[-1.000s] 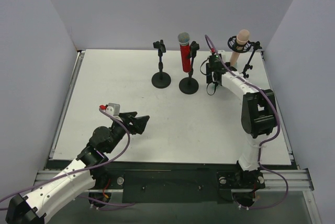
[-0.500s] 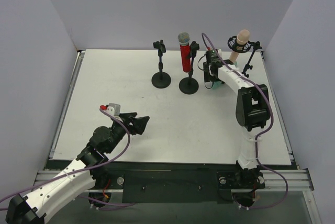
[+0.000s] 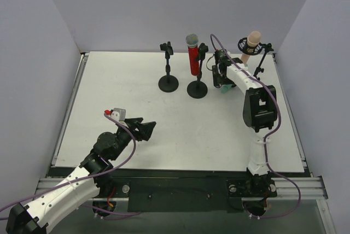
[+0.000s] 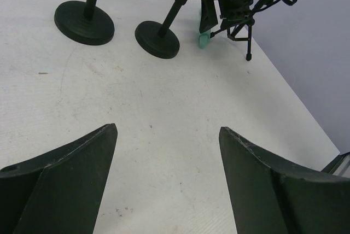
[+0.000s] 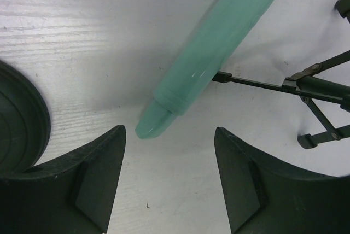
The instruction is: Attach the microphones to the stand
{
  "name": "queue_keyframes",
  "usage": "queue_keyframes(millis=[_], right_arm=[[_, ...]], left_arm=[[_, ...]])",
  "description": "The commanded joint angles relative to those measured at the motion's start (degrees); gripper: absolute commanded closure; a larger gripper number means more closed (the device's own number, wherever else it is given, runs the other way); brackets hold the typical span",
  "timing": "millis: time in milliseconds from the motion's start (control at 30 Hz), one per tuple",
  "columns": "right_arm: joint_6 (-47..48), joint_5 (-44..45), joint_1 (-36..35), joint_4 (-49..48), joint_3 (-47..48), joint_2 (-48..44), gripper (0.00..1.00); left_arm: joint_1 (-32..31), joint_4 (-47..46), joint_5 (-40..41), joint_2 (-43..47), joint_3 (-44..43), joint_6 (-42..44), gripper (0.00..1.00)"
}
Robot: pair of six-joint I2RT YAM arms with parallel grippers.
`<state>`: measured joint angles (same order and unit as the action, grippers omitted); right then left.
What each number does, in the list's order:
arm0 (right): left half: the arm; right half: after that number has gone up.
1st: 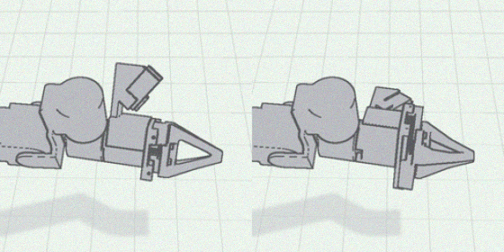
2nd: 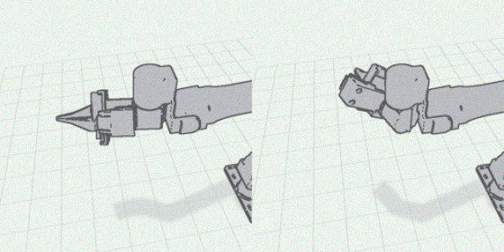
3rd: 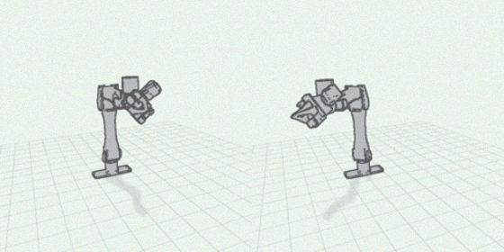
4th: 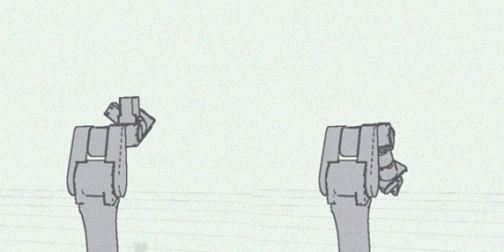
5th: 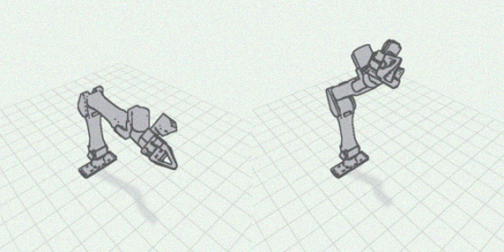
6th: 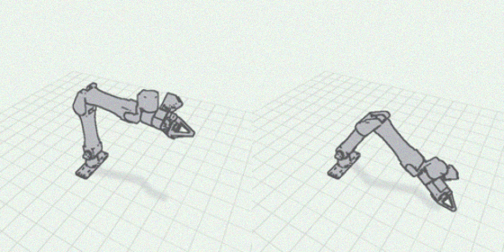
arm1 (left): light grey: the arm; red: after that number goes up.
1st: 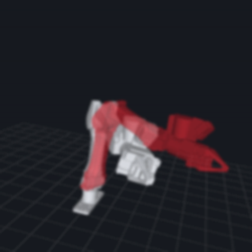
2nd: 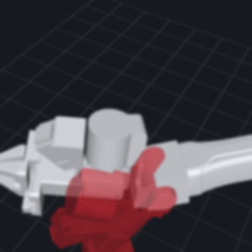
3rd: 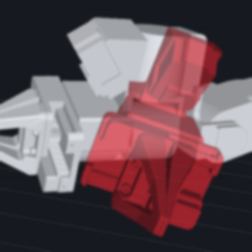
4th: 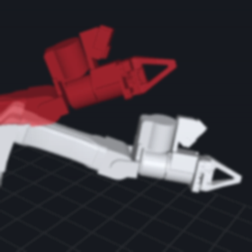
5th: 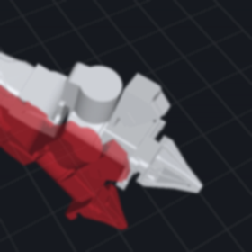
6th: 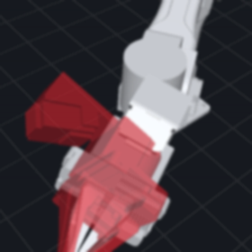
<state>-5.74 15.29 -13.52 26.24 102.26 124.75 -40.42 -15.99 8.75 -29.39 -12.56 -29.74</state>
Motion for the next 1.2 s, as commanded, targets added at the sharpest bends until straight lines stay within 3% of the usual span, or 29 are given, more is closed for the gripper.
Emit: queue_keyframes(millis=[0,667,867,967,1167], right_arm=[[1.0,0.4,0.2,4.8,3.6,1.3,0.39],[3.1,3.3,0.2,13.2,16.0,9.8,0.39],[4.9,2.7,0.6,14.8,15.8,10.5,0.44],[5.3,1.8,0.9,14.8,15.7,10.8,0.51],[5.3,1.9,1.0,15.0,15.8,11.5,0.54]], left_arm=[[0.2,-0.9,0.0,-0.1,-2.0,0.6,0.13],[0.3,-0.1,-0.1,0.3,-2.6,0.5,0.14],[0.3,0.3,0.0,0.3,-2.7,0.6,0.14],[0.3,0.2,0.0,0.1,-2.8,0.6,0.14],[0.3,0.2,-0.1,0.0,-2.9,0.7,0.14]])
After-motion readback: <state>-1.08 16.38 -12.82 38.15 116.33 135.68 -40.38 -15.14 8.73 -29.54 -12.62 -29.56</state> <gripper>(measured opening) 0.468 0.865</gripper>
